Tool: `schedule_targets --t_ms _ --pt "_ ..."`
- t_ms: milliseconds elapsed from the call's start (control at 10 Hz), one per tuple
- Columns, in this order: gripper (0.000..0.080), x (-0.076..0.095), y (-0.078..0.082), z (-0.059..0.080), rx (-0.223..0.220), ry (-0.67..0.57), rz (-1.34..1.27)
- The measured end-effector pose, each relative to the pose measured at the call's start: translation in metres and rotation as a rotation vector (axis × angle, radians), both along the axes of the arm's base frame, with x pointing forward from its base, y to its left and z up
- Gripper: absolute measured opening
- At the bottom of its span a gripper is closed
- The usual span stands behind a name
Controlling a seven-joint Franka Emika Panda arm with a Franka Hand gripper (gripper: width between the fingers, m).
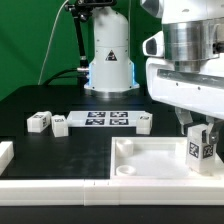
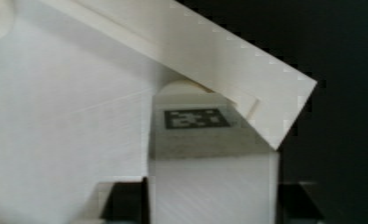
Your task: Assemble one leg
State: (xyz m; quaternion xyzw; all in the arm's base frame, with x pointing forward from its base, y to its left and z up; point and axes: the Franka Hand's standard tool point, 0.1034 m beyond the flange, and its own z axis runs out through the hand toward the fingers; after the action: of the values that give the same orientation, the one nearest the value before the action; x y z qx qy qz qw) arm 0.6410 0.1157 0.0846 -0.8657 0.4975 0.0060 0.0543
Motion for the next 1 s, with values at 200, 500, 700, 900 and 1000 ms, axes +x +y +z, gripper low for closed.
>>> schedule_targets --t_ms 200,500,700,900,1000 --pt "0.0590 0.000 0.003 0.000 -0.010 -0.011 0.188" --pt "0.0646 -0.003 0.012 -0.001 -0.021 -0.037 0.484" --pt "0.0646 -0.003 0.013 -0.002 -0.042 -0.060 0.756" --pt "0.0649 -0.002 0.010 -0.002 -0.072 -0.075 1.007" --pt "0.0649 -0.001 0.007 -0.002 -0.076 -0.081 1.082"
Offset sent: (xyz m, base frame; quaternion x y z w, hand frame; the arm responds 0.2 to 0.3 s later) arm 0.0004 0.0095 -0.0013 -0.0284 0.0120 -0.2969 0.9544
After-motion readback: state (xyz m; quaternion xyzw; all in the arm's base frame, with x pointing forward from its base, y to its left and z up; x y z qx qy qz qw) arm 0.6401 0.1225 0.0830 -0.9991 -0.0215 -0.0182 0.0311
